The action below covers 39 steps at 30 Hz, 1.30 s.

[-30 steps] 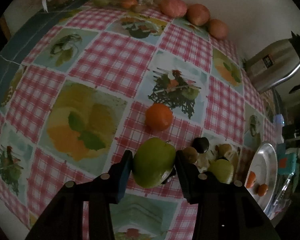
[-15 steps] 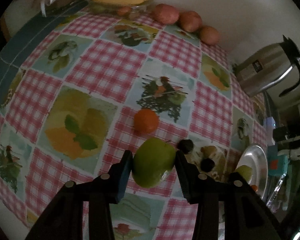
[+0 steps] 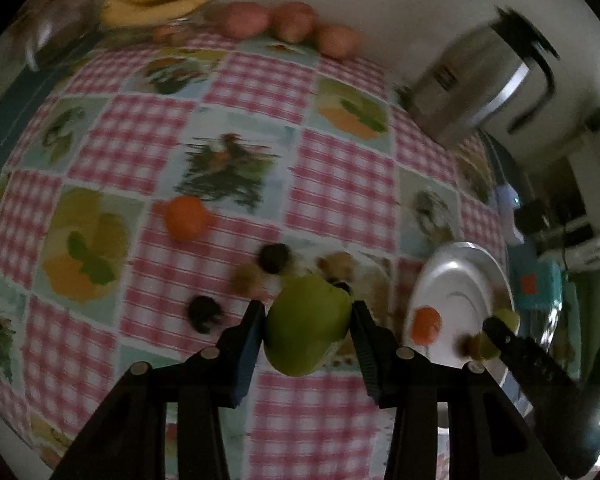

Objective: Organize fruits
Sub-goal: 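Carry both held green fruits over the steel plate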

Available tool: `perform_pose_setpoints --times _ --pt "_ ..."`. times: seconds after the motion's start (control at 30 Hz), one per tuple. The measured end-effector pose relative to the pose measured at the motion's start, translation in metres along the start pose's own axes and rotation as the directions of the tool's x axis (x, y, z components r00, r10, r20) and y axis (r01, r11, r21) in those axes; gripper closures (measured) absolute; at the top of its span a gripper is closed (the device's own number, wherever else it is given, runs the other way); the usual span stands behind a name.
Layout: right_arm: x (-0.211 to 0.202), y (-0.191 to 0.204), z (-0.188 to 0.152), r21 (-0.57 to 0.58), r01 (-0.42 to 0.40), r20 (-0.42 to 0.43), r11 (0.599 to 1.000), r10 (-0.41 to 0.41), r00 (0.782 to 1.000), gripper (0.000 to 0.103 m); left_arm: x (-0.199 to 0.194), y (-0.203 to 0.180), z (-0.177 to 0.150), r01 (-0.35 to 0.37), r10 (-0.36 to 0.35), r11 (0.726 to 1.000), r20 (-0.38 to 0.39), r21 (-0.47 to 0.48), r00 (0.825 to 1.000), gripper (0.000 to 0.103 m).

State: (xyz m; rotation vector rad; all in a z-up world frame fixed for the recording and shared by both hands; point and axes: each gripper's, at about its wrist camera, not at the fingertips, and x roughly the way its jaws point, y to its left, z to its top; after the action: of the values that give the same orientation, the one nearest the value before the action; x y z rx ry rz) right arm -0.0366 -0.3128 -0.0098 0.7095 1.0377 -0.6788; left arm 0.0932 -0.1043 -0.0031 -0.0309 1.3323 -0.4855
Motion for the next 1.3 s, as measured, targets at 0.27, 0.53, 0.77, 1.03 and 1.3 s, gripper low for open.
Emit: perform_pose_setpoints --times 0.27,0.53,0.77,1.03,1.3 --pt "-0.007 -0.034 0.01 0.077 0.007 0.03 0.997 -0.009 0.999 0.062 0.014 -0.071 -0.025 0.029 -0.023 0.978 -0.028 0.206 0.999 0.056" --pt "-0.015 -0.051 0.01 0.107 -0.002 0.046 0.994 -0.003 0.999 0.062 0.027 -0.11 -0.042 0.005 -0.002 0.937 -0.008 0.35 1.0 0.056" --pt "-0.011 -0.053 0.009 0.101 -0.028 0.018 0.994 0.026 0.999 0.062 0.042 -0.122 -0.053 -0.007 0.018 0.916 -0.026 0.4 0.999 0.056" --pt "0.007 -0.048 0.004 0.088 -0.031 -0.061 0.996 0.036 0.997 0.062 0.058 -0.128 -0.061 -0.034 0.058 0.897 -0.043 0.44 0.997 0.056" --pt "0.02 -0.045 -0.002 0.078 -0.02 -0.117 0.997 0.029 0.993 0.061 0.062 -0.128 -0.061 -0.031 0.053 0.896 -0.037 0.444 0.998 0.056"
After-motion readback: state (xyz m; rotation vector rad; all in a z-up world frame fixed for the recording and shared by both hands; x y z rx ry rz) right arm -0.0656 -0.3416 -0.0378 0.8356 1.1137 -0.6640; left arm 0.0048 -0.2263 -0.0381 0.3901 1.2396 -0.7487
